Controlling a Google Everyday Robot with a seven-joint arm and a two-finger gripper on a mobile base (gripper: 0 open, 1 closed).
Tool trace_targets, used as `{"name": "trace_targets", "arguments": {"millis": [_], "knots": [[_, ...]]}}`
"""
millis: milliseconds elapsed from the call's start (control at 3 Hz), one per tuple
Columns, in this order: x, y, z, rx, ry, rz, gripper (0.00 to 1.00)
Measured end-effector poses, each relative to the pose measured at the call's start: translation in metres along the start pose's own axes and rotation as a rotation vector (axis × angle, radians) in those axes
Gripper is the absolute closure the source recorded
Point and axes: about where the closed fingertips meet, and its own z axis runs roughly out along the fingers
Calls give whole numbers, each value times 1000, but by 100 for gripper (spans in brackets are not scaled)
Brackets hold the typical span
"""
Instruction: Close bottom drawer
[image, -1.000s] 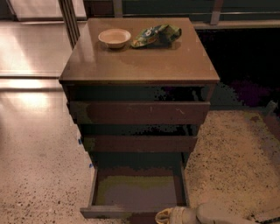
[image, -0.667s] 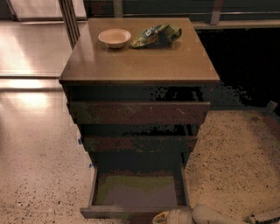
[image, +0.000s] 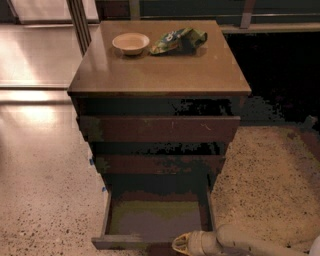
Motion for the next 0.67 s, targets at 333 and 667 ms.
{"name": "trace_targets", "arguments": {"millis": [333, 667], "knots": [[-6, 4, -2, -11, -3, -20, 100], [15, 3, 10, -41, -34, -43, 100]]}}
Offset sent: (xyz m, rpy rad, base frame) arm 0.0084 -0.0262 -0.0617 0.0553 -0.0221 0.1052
